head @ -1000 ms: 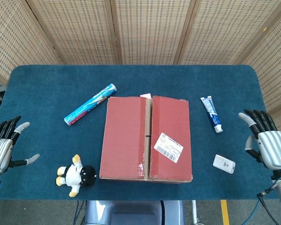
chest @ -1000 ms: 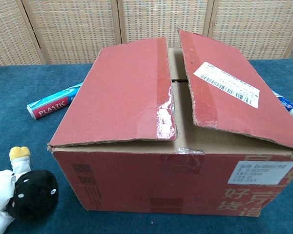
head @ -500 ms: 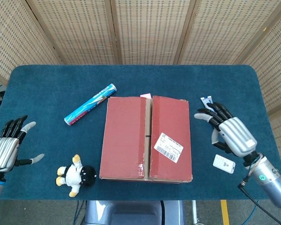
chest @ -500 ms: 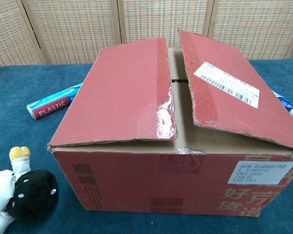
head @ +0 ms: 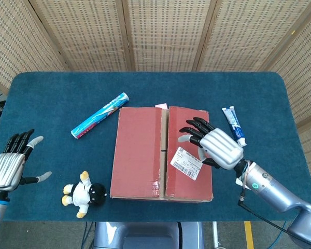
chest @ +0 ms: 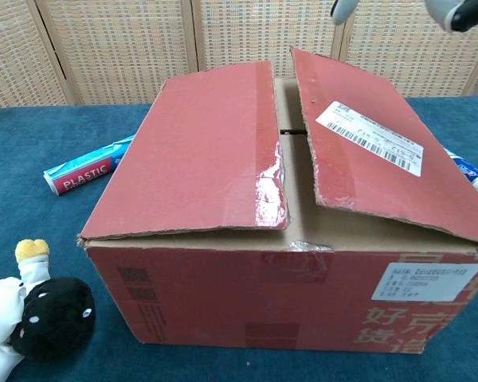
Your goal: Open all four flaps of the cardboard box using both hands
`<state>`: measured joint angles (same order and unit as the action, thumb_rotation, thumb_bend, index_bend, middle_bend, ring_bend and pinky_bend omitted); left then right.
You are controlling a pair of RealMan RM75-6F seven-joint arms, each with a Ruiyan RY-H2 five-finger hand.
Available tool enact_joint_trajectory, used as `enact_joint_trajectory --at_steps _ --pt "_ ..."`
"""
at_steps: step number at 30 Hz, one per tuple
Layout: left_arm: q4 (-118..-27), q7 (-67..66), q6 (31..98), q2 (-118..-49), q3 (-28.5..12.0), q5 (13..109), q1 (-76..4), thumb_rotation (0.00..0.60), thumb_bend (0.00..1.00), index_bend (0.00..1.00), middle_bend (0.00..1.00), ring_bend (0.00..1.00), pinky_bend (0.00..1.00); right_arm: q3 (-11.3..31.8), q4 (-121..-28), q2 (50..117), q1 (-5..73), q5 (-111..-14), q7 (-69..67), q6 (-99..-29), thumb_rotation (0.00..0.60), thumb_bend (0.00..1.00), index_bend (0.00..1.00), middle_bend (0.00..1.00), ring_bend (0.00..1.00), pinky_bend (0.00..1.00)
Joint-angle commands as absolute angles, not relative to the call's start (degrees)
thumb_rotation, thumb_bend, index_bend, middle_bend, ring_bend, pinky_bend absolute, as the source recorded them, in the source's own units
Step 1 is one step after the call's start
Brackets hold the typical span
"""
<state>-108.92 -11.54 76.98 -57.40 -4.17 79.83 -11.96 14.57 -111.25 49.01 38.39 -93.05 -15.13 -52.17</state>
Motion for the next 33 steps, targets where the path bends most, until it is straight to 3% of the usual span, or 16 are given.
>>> enact_joint_trajectory --at_steps 1,33 --pt "-108.73 -11.51 76.88 -57.52 -4.11 79.77 -12.05 0.424 0.06 0.14 0.00 0.00 0.00 14.37 -111.24 49.98 39.86 -92.13 -13.77 -50.57 0.600 1.00 0.27 0.19 0.00 0.00" --pt "-105.81 -8.94 75.95 -58.38 -3.86 78.06 -12.23 0.425 0.06 0.14 0.00 0.00 0.00 13.40 -110.05 56.89 48.51 -82.91 0.56 -43.51 0.600 1.00 0.29 0.19 0.00 0.00"
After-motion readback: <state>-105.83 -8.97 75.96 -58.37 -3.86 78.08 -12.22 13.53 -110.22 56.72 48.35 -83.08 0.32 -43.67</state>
